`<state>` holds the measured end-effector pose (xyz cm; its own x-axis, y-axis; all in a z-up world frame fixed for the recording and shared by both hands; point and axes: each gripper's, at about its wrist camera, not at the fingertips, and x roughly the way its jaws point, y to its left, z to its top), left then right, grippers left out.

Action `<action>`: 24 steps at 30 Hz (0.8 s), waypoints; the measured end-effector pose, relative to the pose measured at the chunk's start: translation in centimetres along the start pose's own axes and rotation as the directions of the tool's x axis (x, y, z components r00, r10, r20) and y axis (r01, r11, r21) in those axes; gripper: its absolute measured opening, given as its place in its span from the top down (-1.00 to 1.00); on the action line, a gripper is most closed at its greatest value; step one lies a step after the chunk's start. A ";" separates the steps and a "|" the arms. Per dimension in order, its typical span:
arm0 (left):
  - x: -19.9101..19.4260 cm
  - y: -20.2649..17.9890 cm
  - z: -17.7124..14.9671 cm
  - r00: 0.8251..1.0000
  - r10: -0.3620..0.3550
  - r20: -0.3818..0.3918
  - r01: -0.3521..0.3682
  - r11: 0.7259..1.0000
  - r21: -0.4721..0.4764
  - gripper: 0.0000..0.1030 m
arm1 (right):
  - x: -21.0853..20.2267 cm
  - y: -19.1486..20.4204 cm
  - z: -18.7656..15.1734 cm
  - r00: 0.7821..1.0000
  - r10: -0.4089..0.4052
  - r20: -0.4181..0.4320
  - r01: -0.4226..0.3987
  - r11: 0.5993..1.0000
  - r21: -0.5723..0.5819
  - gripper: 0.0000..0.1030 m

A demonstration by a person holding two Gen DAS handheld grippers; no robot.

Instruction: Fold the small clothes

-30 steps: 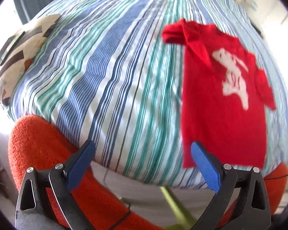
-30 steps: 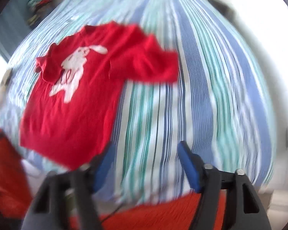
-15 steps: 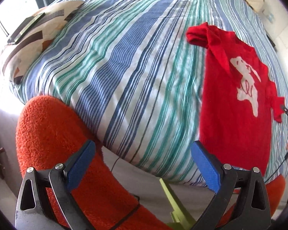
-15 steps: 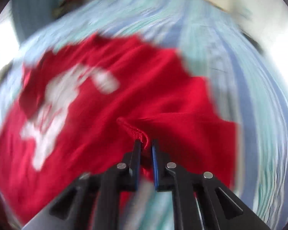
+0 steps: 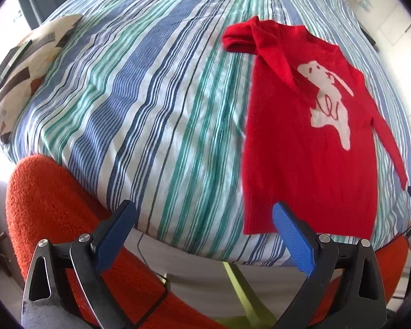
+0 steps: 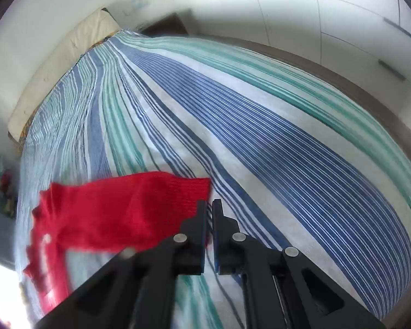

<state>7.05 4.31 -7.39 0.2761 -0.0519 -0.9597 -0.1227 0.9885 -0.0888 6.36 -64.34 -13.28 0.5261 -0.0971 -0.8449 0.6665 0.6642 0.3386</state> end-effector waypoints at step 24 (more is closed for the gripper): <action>1.1 2.4 -0.7 0.999 -0.001 -0.041 -0.002 0.996 -0.090 -0.94 | 2.7 -0.9 -3.0 0.997 0.060 0.051 -0.074 0.943 0.324 0.90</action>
<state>6.37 6.57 -8.90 0.2372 -0.0591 -0.9697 -0.2082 0.9719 -0.1102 5.62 -62.94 -17.10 0.5918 -0.0949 -0.8005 0.7610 0.3932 0.5160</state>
